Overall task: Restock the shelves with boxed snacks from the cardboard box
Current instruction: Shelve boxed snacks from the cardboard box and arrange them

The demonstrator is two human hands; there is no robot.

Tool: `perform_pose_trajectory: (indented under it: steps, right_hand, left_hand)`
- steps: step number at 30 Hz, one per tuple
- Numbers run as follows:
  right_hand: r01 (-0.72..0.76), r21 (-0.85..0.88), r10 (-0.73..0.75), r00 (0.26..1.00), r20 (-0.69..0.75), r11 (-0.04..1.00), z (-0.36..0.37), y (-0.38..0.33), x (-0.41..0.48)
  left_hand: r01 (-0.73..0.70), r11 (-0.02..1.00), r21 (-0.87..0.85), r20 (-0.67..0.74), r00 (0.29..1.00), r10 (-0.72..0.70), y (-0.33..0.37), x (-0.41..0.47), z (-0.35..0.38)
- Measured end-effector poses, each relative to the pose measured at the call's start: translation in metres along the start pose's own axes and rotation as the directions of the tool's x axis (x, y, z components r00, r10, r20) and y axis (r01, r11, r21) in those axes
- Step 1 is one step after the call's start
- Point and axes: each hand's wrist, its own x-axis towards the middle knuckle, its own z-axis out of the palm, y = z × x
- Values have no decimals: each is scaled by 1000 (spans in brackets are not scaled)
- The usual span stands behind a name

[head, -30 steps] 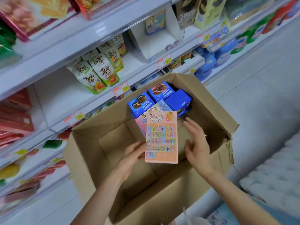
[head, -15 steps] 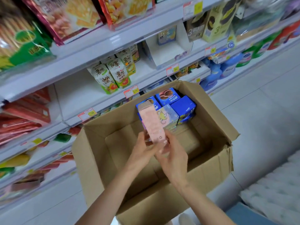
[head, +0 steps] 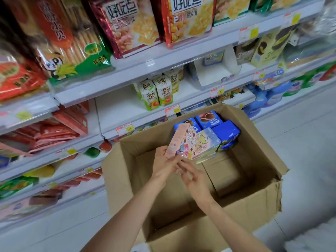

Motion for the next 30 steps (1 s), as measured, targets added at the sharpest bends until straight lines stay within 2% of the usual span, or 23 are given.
perform_pose_trajectory:
  steps: [3, 4, 8, 9, 12, 13, 16, 18, 20, 26, 30]
  right_hand:
    - [97, -53, -95, 995, 30, 994, 6, -5, -8]
    - [76, 5, -76, 996, 36, 997, 7, -13, -10]
    - [11, 199, 27, 982, -189, 980, 9, -42, 0]
    - [-50, 247, 90, 984, -155, 968, 9, -51, 3]
    - [-259, 332, 231, 965, 122, 907, 19, -73, 7]
    - [-279, 318, 238, 957, 163, 906, 24, -79, 5]
    - [-264, 332, 223, 962, 157, 906, 46, -90, -3]
    - [-260, 319, 218, 963, 160, 911, 66, -101, -9]
    - [-256, 290, 216, 962, 165, 922, 88, -114, -18]
    - [-255, 278, 149, 924, 352, 926, 160, -160, -53]
    - [-211, 255, 80, 893, 442, 944, 216, -185, -84]
  left_hand:
    - [63, 994, -92, -22, 998, -65, -13, -3, -15]
    - [77, 986, -147, -20, 997, -80, -16, -7, -22]
    - [86, 955, -283, 98, 993, -60, -26, -15, -62]
    - [87, 947, -310, 140, 989, -45, -27, -18, -71]
    - [98, 932, -348, 219, 975, -20, -27, -33, -98]
    - [76, 952, -296, 210, 978, -12, -27, -38, -107]
    - [-110, 992, 60, 80, 991, 106, -25, -49, -141]
    - [-228, 938, 260, 1, 972, 236, -24, -58, -168]
    - [-288, 880, 379, -18, 948, 318, -26, -68, -196]
    - [-281, 758, 589, -97, 906, 412, -39, -110, -274]
    - [-291, 843, 451, -147, 908, 392, -52, -141, -335]
